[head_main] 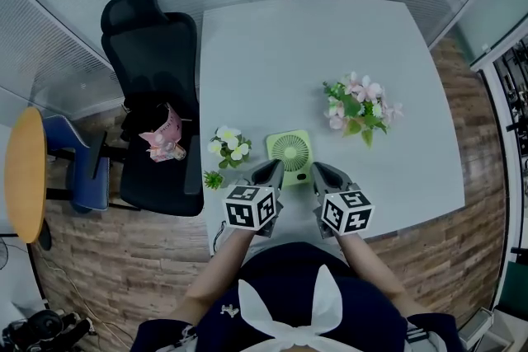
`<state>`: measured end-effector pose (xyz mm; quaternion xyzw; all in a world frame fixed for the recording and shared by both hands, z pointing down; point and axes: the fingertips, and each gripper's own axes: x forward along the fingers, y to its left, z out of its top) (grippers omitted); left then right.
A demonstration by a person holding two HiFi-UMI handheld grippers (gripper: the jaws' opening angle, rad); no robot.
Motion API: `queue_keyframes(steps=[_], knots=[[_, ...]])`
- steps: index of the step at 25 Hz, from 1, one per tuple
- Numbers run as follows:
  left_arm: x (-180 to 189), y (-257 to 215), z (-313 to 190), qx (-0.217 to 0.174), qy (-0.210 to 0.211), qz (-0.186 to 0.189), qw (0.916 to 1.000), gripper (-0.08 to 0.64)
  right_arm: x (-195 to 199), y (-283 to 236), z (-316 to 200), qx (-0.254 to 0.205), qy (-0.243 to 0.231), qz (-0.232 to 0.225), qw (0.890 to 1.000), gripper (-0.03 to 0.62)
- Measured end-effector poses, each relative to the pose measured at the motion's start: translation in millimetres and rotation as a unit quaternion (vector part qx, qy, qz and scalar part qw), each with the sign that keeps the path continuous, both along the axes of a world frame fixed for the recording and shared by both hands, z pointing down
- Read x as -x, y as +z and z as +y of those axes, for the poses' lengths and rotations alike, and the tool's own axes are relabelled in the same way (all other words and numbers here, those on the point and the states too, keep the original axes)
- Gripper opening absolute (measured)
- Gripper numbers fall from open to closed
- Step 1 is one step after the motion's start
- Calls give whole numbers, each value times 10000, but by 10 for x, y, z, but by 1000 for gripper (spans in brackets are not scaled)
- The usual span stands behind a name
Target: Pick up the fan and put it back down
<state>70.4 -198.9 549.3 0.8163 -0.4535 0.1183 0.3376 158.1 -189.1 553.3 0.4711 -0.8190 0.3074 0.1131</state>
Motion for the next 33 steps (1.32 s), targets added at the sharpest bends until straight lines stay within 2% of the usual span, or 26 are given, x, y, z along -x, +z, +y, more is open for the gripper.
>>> queue_keyframes(steps=[6,12,22,33], knots=[[-64,-241,53,-583,152,-291,9978,22,63,-181,55,-207,-63,-64,9997,3],[-72,-418,109,-924,153,-484,9944,21,119,-316,87,-423,-207,66,9989,3],[-140,-469,234,-777,371,-469,9952,21,144,-522,122,-804,-394,453,9950,2],[-123,-492,235,-745,386,-464,9954,21,150,-532,158,-814,-382,566,9943,2]])
